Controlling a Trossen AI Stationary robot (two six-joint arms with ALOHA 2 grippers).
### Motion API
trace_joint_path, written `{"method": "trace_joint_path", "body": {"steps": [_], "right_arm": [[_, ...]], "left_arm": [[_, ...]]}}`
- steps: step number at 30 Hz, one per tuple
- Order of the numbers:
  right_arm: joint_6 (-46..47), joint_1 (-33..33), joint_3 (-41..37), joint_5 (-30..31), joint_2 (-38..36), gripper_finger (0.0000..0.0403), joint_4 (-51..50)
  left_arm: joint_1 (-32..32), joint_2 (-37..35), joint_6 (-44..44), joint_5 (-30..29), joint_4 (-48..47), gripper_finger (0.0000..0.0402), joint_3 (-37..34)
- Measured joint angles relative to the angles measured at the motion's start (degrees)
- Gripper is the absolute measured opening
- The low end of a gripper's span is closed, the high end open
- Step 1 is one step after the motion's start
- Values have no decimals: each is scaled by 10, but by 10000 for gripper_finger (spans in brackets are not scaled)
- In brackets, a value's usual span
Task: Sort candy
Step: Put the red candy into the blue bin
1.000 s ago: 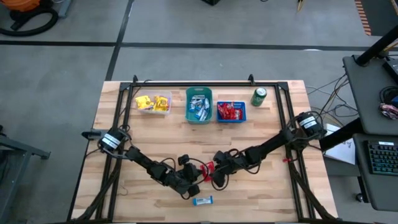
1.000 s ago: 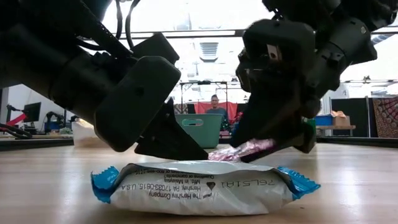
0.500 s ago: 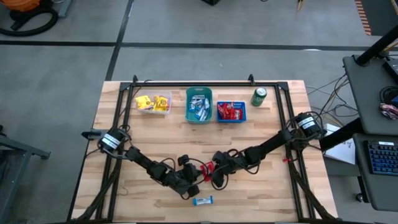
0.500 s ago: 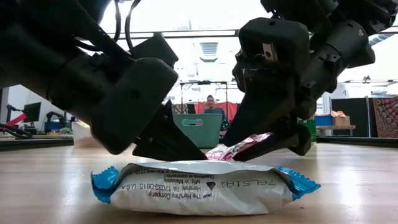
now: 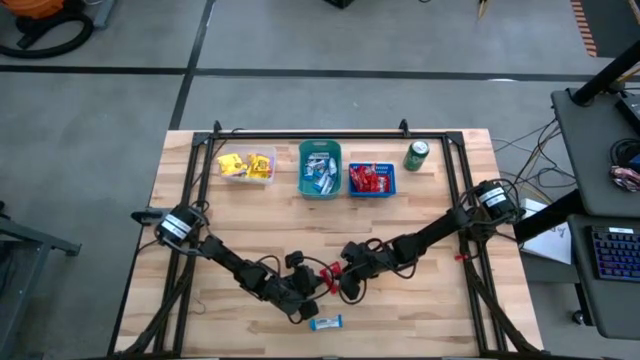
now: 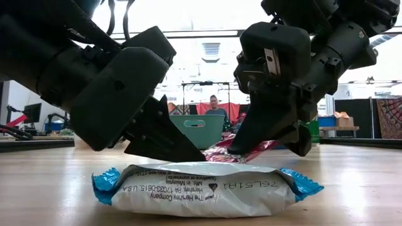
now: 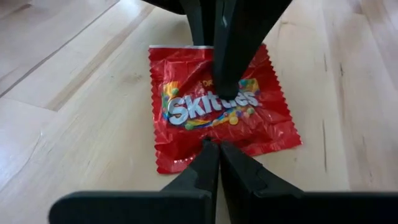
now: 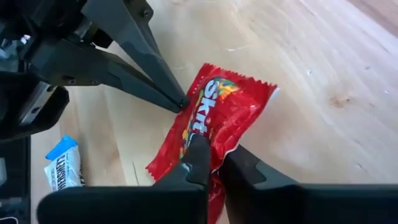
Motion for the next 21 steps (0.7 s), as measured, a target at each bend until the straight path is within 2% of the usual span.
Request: {"method": "trace_joint_path", "body": {"steps": [10, 17, 21], "right_arm": [[-7, -2, 0, -8, -27, 10, -20], [-34, -13, 0, 0, -107, 10, -107], [-55, -30, 0, 26, -175, 9, -166]], "left_arm": [[-23, -50, 24, -4, -40, 0, 0], [-50, -122, 24, -40, -135, 0, 0], [-60, -153, 24, -43, -167, 0, 0]]}}
